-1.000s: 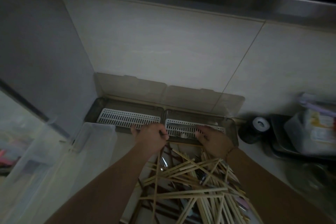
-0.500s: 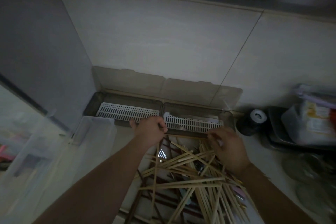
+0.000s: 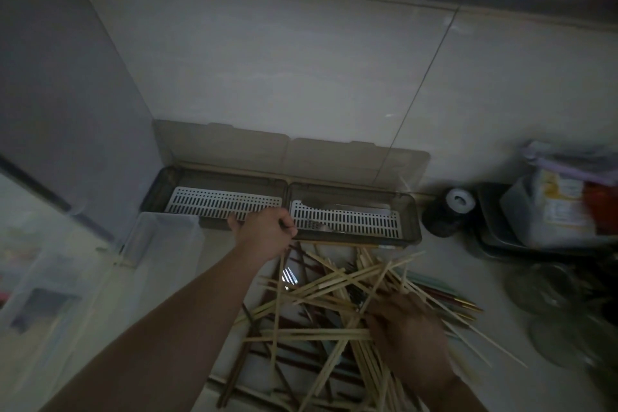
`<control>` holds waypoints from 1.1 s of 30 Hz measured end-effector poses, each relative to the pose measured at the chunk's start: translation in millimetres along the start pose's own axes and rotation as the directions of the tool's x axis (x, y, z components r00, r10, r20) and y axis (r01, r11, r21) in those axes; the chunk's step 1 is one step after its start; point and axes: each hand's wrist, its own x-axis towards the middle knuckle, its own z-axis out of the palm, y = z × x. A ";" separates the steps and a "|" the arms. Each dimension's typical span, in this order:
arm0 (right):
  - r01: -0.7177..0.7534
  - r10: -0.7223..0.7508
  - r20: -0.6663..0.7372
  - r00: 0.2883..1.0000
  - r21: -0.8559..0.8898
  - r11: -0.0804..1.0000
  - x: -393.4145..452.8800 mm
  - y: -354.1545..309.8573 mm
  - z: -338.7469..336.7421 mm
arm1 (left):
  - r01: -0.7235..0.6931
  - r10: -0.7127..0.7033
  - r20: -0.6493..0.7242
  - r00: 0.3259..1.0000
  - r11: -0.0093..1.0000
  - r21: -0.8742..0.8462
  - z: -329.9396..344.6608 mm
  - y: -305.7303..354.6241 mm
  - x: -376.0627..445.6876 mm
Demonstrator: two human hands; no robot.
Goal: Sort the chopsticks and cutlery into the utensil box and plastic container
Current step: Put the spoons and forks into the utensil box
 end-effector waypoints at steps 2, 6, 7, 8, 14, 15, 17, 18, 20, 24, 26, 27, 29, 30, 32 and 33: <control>-0.017 0.017 -0.017 1.000 -0.004 1.000 -1.6 -3.9 -1.9 | -0.001 0.001 -0.003 1.000 1.000 -0.003 0.4 0.2 -0.6; -0.100 0.097 -0.045 0.994 -0.081 0.992 4.5 -6.5 -3.2 | -0.009 0.008 -0.011 1.000 1.000 -0.011 0.2 -0.2 -0.9; -0.117 0.112 -0.051 0.992 -0.111 0.987 6.5 -6.9 -3.5 | -0.008 0.008 -0.007 1.000 1.000 -0.010 0.3 -0.1 -1.0; -0.132 0.125 -0.060 0.990 -0.131 0.983 9.2 -7.1 -3.4 | -0.006 0.006 -0.006 1.000 1.000 -0.009 0.4 0.1 -0.9; -0.129 0.120 -0.094 0.988 -0.105 0.986 28.0 -6.8 -2.4 | 0.002 -0.002 -0.006 1.000 1.000 -0.006 1.8 -0.7 0.4; -0.119 0.109 -0.103 0.989 -0.090 0.989 31.6 -5.9 -1.9 | 0.000 0.000 -0.005 1.000 1.000 -0.006 2.0 -1.0 0.9; -0.106 0.093 -0.132 0.987 -0.091 0.990 40.4 -4.3 -3.0 | -0.001 0.001 -0.005 1.000 1.000 -0.007 2.8 -2.1 1.9; -0.094 0.079 -0.145 0.986 -0.099 0.991 45.1 -3.5 -3.9 | 0.000 0.000 -0.006 1.000 1.000 -0.009 3.2 -2.6 2.2; -0.050 0.034 -0.131 0.991 -0.122 0.991 54.4 -2.3 -5.3 | 0.002 -0.002 -0.008 1.000 1.000 -0.011 3.2 -2.9 2.4; 0.037 -0.040 -0.007 0.999 -0.204 0.978 62.4 2.9 -0.6 | 0.003 -0.003 -0.009 1.000 1.000 -0.013 2.3 -1.8 2.1; 0.045 -0.046 0.000 0.999 -0.232 0.972 58.6 4.7 -1.2 | 0.001 -0.001 -0.008 1.000 1.000 -0.016 2.7 -2.2 2.3; 0.044 -0.046 -0.004 0.999 -0.235 0.971 54.9 5.2 -2.9 | -0.002 0.002 -0.007 1.000 1.000 -0.017 3.1 -2.6 2.4; 0.050 -0.055 -0.012 0.998 -0.249 0.967 48.7 7.5 -5.9 | -0.003 0.003 -0.005 1.000 1.000 -0.023 3.6 -3.5 2.3; 0.060 -0.064 -0.009 0.998 -0.259 0.964 47.0 8.1 -7.8 | -0.003 0.003 -0.003 1.000 1.000 -0.025 3.7 -3.7 2.2; 0.070 -0.068 0.015 0.998 -0.269 0.961 49.0 7.7 -11.8 | -0.005 0.005 0.000 1.000 1.000 -0.025 3.0 -3.1 2.1; 0.063 -0.055 0.036 0.998 -0.259 0.964 53.3 6.7 -13.1 | -0.006 0.006 0.000 1.000 1.000 -0.023 2.4 -2.4 1.9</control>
